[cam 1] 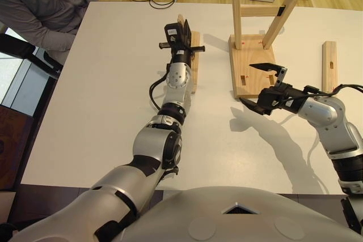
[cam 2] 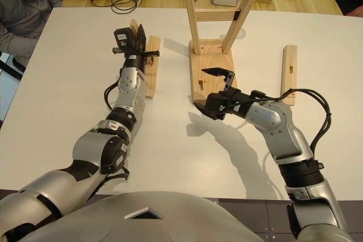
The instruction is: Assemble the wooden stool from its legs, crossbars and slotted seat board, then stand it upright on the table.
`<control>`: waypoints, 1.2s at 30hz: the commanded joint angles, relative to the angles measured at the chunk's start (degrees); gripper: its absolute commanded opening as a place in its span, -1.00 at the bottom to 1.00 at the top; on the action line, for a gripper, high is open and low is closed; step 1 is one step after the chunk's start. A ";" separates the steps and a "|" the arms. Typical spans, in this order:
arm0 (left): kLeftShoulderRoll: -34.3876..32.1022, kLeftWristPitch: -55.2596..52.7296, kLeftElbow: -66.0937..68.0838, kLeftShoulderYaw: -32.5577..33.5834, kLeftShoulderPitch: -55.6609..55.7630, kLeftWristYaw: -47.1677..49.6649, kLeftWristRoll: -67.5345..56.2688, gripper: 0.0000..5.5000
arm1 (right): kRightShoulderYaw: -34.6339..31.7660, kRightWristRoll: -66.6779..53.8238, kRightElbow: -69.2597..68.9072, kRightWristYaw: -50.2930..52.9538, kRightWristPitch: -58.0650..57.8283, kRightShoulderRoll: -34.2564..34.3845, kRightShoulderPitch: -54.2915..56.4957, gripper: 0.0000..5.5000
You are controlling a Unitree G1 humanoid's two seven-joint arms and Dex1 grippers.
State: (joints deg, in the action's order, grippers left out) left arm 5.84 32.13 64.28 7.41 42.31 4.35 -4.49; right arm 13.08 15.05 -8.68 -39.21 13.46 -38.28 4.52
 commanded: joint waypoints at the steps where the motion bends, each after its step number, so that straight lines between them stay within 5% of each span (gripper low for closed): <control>1: 0.07 0.10 0.75 0.06 1.57 0.25 0.62 -0.85 | 0.18 0.12 -0.62 0.07 -0.42 0.21 -0.11 0.96; 20: -1.34 -0.10 6.24 -4.63 -0.58 5.21 8.84 -0.85 | 0.26 -0.40 -0.92 -0.31 -0.75 0.20 0.06 0.96; 36: -0.09 -9.81 8.30 8.53 -2.02 4.71 -4.54 -0.85 | 0.26 -0.31 -0.20 -0.43 -0.02 -0.06 0.55 0.96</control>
State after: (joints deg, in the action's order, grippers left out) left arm 5.64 28.85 68.62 13.73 44.55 8.65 -7.05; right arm 13.32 14.94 -8.98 -39.27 13.33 -38.14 4.49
